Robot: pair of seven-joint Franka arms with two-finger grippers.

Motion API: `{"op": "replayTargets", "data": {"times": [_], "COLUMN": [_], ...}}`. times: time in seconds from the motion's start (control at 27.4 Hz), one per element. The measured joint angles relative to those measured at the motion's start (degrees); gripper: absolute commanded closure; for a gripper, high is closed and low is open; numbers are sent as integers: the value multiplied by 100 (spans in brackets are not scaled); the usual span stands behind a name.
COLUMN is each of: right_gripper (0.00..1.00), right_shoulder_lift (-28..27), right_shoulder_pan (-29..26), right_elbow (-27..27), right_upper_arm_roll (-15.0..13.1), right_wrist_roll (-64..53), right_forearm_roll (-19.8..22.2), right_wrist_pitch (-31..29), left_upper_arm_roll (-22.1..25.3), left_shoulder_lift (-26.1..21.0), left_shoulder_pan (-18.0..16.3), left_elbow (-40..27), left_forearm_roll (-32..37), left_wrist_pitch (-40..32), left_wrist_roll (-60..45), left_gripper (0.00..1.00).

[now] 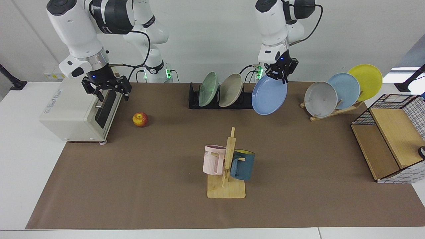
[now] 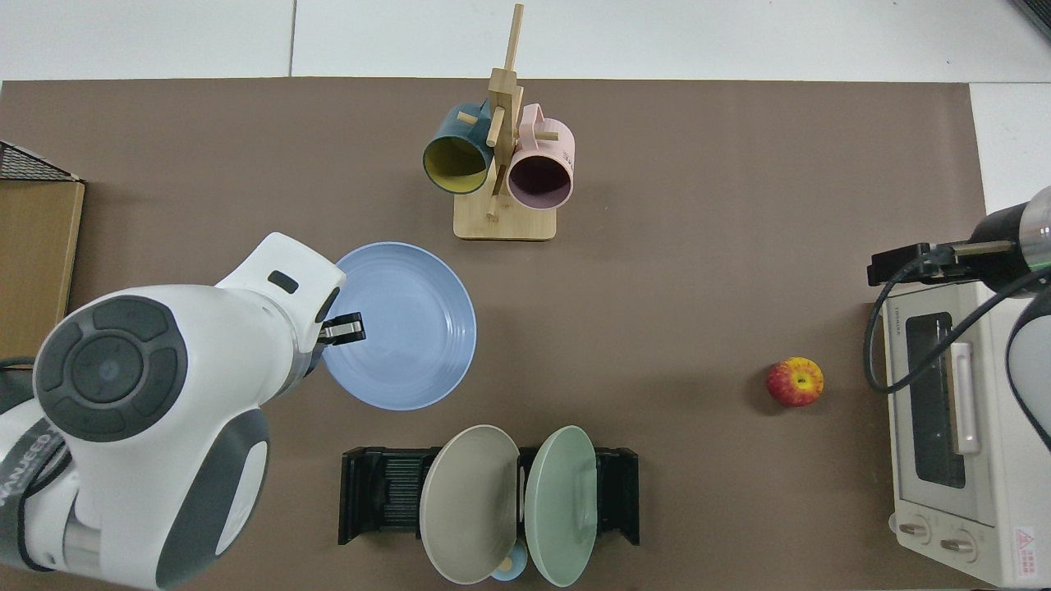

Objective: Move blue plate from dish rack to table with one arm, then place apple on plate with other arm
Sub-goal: 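Lower the blue plate onto the table while the right gripper grasps the apple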

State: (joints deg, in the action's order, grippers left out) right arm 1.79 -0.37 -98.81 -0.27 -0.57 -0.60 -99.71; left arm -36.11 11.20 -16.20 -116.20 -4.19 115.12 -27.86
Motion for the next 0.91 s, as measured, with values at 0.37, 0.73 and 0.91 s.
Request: {"op": "replayTargets", "data": {"times": [0.37,0.73,0.91], "right_gripper": [0,0,0], "right_shoulder_lift": [-9,-15,-20], "right_shoulder_pan": [102,111,111], "right_elbow": [-411,-1433,-2039], "right_upper_arm_roll": [57,59,57], "right_wrist_roll": [-147,-96,-83], "right_forearm_roll": [1,1,1], "right_wrist_pitch": [-69,-555,-1132], "left_upper_arm_roll": [-109,-114,-77], "left_shoulder_lift": [-1018,-1668,-1723], "left_shoulder_pan": [794,1201,1200], "left_elbow": [-811,-1203,-1235], "left_forearm_roll": [-363,-367,-367], "left_wrist_pitch": [1891,2939,3056], "left_wrist_roll": [-100,-128,-93], "left_gripper": [100,100,100]}}
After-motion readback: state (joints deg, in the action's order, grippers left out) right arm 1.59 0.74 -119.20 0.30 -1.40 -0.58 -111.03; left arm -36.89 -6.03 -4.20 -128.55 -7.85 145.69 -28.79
